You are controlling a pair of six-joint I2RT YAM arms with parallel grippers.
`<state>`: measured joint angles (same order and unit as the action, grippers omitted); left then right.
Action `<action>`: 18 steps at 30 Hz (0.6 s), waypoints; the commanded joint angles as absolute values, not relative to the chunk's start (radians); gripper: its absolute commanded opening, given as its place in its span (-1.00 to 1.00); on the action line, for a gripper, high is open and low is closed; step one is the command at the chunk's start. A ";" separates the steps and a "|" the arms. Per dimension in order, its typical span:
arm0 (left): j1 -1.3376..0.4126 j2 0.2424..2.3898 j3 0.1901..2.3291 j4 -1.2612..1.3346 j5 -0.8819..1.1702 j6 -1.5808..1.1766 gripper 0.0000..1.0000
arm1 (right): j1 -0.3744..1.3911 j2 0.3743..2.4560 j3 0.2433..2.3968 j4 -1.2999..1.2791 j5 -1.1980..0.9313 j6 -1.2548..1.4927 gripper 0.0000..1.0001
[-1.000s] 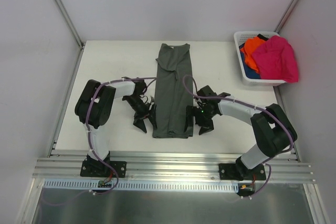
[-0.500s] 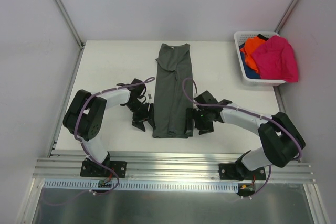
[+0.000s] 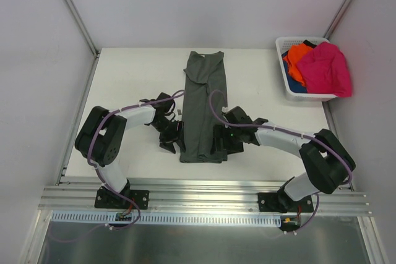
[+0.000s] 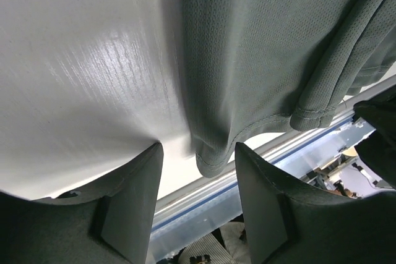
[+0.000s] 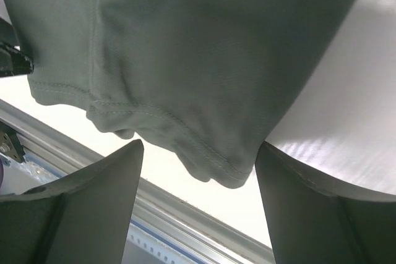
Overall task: Fold and stack the t-shirts
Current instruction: Fold the tshirt
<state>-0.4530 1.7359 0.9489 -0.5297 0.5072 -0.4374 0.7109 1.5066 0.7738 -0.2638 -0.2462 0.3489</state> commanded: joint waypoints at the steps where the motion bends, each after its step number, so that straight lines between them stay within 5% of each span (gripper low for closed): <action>1: -0.465 1.759 0.922 -0.468 0.414 -0.428 0.02 | 0.747 1.528 0.747 -0.265 -0.221 0.359 0.52; 18: -0.480 1.750 0.893 -0.462 0.442 -0.448 -0.17 | 0.752 1.517 0.690 -0.288 -0.222 0.373 0.35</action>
